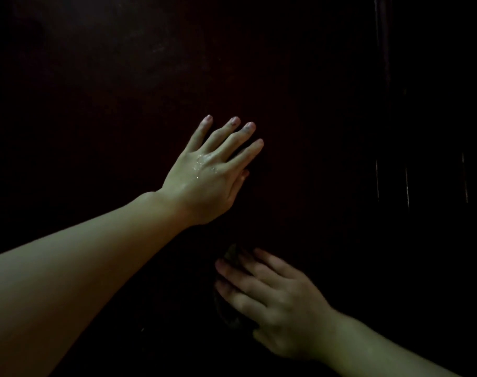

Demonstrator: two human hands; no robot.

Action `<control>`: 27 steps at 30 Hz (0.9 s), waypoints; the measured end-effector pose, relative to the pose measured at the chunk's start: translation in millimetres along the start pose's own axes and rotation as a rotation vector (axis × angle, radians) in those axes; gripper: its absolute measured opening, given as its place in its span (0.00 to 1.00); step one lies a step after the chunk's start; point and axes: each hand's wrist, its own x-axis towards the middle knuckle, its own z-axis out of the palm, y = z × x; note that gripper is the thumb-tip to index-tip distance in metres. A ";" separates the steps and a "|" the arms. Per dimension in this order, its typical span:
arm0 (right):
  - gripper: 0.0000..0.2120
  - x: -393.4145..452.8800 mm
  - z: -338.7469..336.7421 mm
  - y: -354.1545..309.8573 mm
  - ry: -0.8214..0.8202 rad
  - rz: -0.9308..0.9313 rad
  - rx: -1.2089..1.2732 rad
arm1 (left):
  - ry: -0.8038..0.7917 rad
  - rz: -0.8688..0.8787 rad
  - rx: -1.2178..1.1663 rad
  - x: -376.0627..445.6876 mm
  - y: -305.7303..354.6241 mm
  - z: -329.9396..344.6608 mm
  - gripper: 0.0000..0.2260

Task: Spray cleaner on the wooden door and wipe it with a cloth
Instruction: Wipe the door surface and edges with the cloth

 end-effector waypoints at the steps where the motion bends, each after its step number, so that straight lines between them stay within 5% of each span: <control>1: 0.30 0.4 -2.5 9.5 -0.013 -0.005 -0.012 | -0.009 0.013 -0.004 -7.3 -1.1 -1.3 0.24; 8: 0.33 67.6 -33.2 82.1 0.206 0.767 -0.031 | -0.010 0.093 -0.056 -40.3 -16.0 -17.8 0.23; 10: 0.35 82.6 -22.7 50.0 0.221 0.717 -0.013 | 0.044 0.048 -0.011 -50.3 -24.4 -24.2 0.23; 14: 0.32 75.7 -3.0 -28.0 0.041 0.187 0.010 | 0.046 -0.145 0.099 -74.4 -48.9 -32.7 0.24; 16: 0.32 72.5 -4.4 -16.2 0.012 0.069 -0.015 | 0.009 -0.210 0.141 -88.8 -60.2 -34.5 0.25; 22: 0.31 107.9 -31.3 64.1 0.209 0.560 -0.017 | 0.015 -0.342 0.174 -123.8 -80.0 -34.8 0.28; 25: 0.31 139.5 -29.8 49.9 0.294 0.769 -0.014 | 0.024 -0.378 0.168 -137.3 -82.9 -30.9 0.28; 27: 0.33 155.0 -19.7 17.9 0.304 0.737 0.019 | 0.034 -0.388 0.170 -144.3 -85.2 -29.4 0.28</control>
